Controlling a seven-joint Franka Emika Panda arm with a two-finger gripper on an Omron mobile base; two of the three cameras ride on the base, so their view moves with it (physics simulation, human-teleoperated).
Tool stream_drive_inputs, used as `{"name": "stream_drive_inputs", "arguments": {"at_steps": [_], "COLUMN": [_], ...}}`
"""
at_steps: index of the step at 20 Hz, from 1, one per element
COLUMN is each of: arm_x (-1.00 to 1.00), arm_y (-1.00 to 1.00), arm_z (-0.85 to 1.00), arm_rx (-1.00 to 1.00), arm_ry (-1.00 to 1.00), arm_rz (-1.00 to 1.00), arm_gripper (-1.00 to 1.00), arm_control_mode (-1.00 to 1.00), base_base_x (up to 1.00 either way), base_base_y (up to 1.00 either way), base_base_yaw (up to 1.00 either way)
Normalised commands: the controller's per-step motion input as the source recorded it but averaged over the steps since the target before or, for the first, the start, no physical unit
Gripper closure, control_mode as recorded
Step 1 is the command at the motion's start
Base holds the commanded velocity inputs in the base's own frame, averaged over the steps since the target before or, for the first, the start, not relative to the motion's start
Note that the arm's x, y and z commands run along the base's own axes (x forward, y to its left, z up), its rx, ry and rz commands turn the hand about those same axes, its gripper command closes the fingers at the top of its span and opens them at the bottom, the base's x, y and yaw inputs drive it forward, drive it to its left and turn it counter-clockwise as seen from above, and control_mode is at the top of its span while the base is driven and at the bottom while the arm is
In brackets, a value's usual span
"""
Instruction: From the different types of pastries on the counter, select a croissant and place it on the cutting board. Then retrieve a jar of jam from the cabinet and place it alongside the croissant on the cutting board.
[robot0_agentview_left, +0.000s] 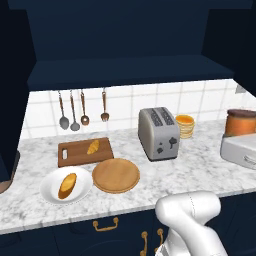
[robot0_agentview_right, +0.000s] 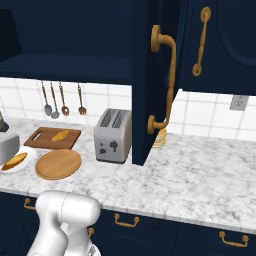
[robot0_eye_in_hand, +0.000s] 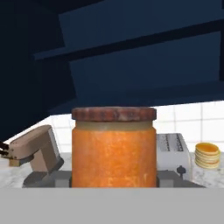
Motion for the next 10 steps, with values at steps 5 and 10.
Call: {"name": "stream_drive_inputs", "arguments": {"at_steps": [5, 10], "arm_x": [0.12, 0.03], "arm_y": [0.30, 0.24], "arm_z": [0.00, -0.01], "arm_rx": [-0.01, -0.02], "arm_ry": [0.53, 0.47], "arm_rz": [0.03, 0.01], "arm_gripper": [1.00, 1.00], "arm_control_mode": [-1.00, -1.00], "base_base_x": [0.00, 0.00], "base_base_y": [0.00, 0.00], "base_base_yaw": [0.00, 0.00]}}
